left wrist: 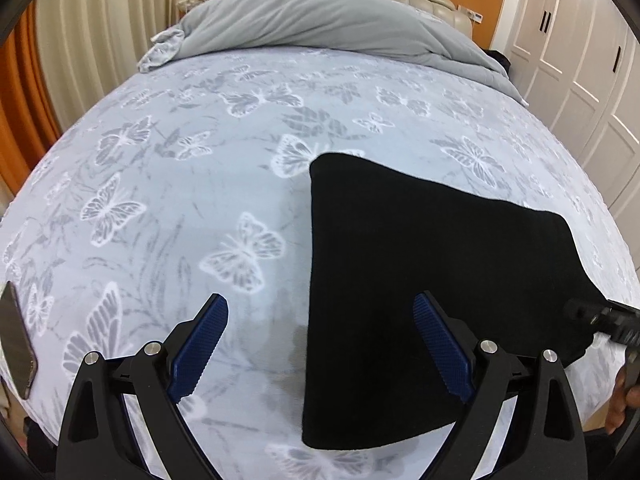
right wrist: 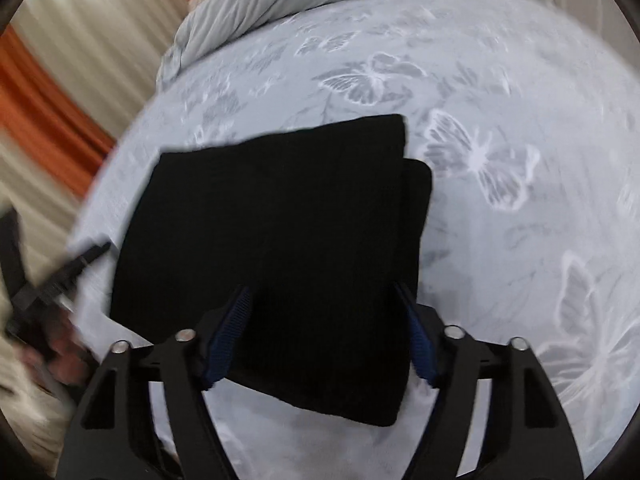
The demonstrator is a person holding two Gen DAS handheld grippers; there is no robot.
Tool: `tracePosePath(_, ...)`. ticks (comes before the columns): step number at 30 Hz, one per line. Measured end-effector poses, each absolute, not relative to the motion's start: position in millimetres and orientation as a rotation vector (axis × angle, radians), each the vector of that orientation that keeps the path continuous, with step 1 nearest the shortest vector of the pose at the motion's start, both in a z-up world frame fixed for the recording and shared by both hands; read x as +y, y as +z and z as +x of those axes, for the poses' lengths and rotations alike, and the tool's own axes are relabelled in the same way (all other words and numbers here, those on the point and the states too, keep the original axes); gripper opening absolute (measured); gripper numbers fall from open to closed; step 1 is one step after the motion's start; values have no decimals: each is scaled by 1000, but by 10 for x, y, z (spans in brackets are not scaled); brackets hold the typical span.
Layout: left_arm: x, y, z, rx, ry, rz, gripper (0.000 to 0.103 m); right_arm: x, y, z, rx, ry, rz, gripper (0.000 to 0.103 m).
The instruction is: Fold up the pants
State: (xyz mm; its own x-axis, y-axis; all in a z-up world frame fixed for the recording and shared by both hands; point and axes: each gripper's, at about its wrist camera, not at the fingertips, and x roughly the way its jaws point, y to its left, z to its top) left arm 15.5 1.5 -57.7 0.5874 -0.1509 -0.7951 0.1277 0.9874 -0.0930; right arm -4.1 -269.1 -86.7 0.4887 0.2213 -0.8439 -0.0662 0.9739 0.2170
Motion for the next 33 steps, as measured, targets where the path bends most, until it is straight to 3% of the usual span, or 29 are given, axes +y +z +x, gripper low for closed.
tracePosePath(3, 30, -576, 161, 927, -153, -27, 92, -2670, -971, 9, 1056, 130, 182, 65)
tracePosePath(6, 54, -567, 180, 935, -154, -27, 92, -2592, -730, -86, 993, 77, 84, 51)
tracePosePath(7, 70, -558, 181, 933, -153, -29, 92, -2602, -643, -131, 973, 77, 85, 50)
tracePosePath(18, 260, -445, 102, 947, -202, -133, 92, -3176, -947, -605, 977, 198, 755, 51)
tracePosePath(24, 159, -434, 74, 950, -228, -127, 92, -3239, -944, -698, 969, 188, 861, 51)
tracePosePath(26, 127, -436, 75, 956, -237, -130, 92, -3255, -994, -647, 1006, 160, 849, 62)
tracePosePath(29, 93, -437, 88, 964, -250, -136, 92, -3198, -1084, -524, 1040, 166, 814, 62)
tracePosePath(30, 86, -435, 92, 969, -256, -143, 92, -3159, -1076, -495, 1037, 165, 792, 57)
tracePosePath(31, 84, -433, 97, 972, -260, -150, 92, -3082, -1027, -436, 1036, 147, 734, 41)
tracePosePath(33, 96, -414, 105, 969, -262, -162, 92, -2881, -825, -345, 1012, 145, 630, 23)
